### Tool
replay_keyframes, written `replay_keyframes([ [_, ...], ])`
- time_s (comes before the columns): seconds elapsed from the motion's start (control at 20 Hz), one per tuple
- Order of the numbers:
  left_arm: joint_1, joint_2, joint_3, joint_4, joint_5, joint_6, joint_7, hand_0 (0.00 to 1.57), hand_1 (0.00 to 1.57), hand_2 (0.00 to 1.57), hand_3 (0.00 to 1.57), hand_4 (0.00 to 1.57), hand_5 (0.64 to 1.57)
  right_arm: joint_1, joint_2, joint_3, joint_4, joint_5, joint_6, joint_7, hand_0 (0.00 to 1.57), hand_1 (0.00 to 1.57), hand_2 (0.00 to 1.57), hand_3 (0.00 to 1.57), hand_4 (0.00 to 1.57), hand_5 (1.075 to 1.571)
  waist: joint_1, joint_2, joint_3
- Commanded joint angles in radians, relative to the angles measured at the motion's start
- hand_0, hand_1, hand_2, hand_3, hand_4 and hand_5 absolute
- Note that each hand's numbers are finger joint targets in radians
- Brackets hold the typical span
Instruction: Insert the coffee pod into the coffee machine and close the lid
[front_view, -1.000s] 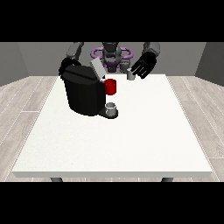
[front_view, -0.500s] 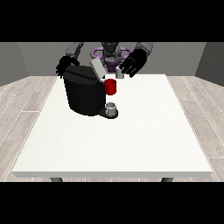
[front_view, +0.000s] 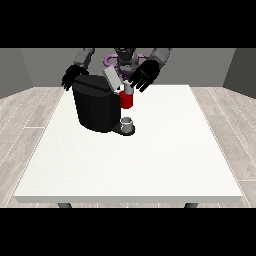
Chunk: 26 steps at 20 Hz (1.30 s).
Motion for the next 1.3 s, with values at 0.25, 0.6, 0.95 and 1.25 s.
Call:
replay_keyframes([
  [0.25,0.0,0.0,0.001,0.013,-0.013,-0.012,-0.018,1.27,1.27,1.3,1.22,0.51,1.571,0.018,0.007,-0.016,0.003,-0.008,-0.006,-0.037,0.0,0.0,0.0,0.0,0.51,1.571,0.004,0.023,0.0],
  [0.6,0.016,-0.054,-0.023,0.007,-0.024,-0.034,0.0,1.18,1.18,1.26,1.19,0.5,1.571,0.001,-0.035,-0.063,0.029,-0.048,0.028,0.0,0.0,0.0,0.0,0.0,0.52,1.571,0.024,-0.02,0.0],
  [0.95,-0.039,-0.022,-0.001,0.017,-0.032,-0.027,0.005,1.16,1.16,1.24,1.18,0.51,1.571,-0.011,0.015,-0.027,0.022,-0.001,-0.035,-0.021,0.0,0.0,0.0,0.0,0.48,1.571,0.017,0.028,0.0001],
  [1.25,0.014,-0.053,-0.004,0.042,-0.047,0.009,0.011,1.24,1.24,1.28,1.2,0.49,1.571,0.006,-0.03,-0.039,-0.023,-0.035,0.023,0.017,0.0,0.0,0.0,0.0,0.45,1.571,-0.017,0.005,-0.0003],
])
